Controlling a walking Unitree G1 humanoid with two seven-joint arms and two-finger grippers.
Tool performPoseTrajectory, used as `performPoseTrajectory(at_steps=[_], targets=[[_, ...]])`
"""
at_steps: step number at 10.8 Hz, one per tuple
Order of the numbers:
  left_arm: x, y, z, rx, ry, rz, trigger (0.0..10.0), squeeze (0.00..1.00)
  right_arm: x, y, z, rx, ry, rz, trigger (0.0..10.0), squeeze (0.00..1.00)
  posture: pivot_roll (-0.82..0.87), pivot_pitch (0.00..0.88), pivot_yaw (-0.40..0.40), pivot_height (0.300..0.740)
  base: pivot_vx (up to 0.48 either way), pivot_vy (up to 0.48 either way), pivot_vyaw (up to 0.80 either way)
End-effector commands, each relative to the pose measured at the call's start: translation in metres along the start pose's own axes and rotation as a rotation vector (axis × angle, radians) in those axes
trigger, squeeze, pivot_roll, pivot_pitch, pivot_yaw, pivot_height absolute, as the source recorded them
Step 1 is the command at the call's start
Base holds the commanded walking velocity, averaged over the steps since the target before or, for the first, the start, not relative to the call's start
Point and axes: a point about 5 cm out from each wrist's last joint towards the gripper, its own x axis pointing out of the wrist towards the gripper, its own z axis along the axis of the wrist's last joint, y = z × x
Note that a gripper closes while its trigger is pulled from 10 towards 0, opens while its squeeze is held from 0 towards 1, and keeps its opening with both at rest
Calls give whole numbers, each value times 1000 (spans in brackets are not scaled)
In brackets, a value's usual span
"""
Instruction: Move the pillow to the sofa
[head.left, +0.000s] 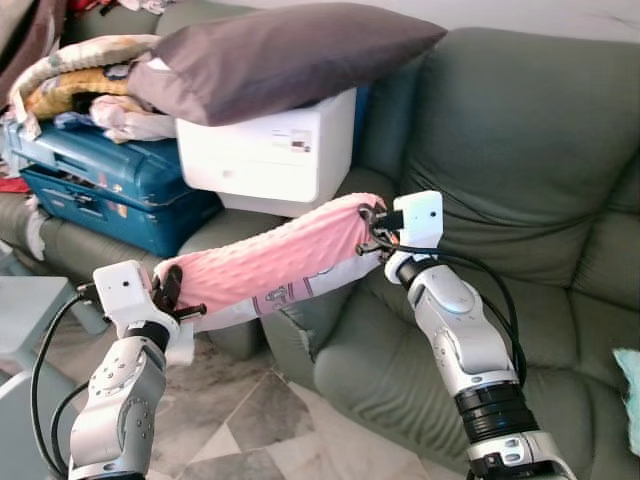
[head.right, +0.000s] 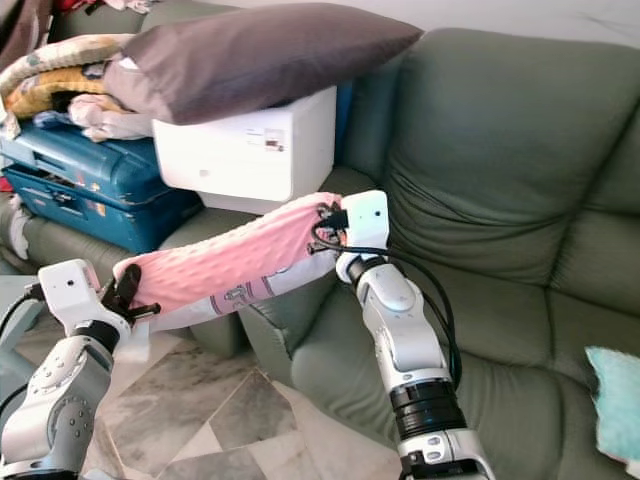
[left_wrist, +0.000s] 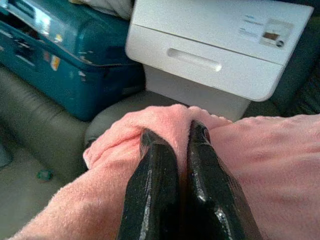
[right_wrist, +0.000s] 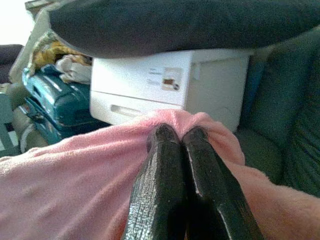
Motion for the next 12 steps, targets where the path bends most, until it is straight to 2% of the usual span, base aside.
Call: performPoseTrajectory(at_steps=[1, 7, 12], targets=[[1, -1, 3, 12, -7, 4, 10000, 0, 2, -3, 11, -6, -36, -15, 10000, 0, -220, 0, 60, 740, 0, 0, -769], [0, 6, 6, -17, -28, 20, 10000, 0, 1, -5, 12, -12, -30, -18, 10000, 0, -226, 0, 57, 740, 0, 0, -764], [0, 5, 3, -41, -22, 15, 10000, 0, 2, -6, 13, -18, -27, -12, 10000, 0, -233, 0, 50, 740, 0, 0, -765]])
